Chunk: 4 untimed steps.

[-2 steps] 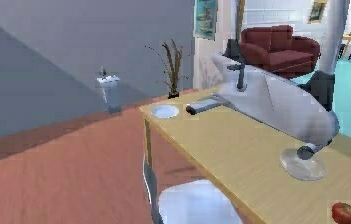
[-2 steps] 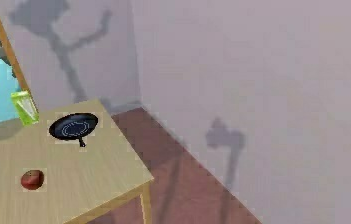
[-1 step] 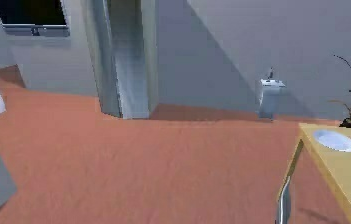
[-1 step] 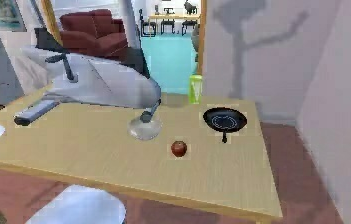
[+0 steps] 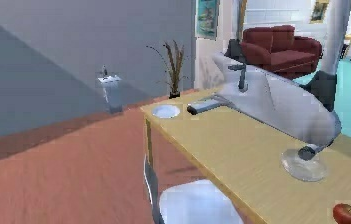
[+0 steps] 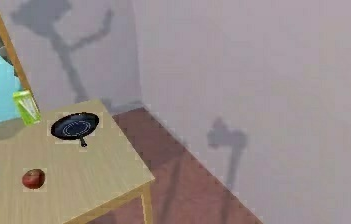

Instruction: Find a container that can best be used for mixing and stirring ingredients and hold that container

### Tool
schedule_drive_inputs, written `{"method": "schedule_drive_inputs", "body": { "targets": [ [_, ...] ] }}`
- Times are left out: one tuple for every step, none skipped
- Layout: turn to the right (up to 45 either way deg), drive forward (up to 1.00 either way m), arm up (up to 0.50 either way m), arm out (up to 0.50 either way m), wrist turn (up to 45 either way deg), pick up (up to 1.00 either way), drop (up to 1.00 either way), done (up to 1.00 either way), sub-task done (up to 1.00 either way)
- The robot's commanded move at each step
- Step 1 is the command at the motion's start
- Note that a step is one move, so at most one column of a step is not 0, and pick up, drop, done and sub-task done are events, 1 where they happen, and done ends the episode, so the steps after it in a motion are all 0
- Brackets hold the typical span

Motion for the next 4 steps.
{"method": "schedule_drive_inputs", "body": {
  "targets": [
    [39.0,0.0,0.0,0.0,0.0,0.0,0.0,0.0,0.0],
    [0.0,0.35,0.0,0.0,0.0,0.0,0.0,0.0,0.0],
    [-45.0,0.0,0.0,0.0,0.0,0.0,0.0,0.0,0.0],
    [-39.0,0.0,0.0,0.0,0.0,0.0,0.0,0.0,0.0]
  ]
}}
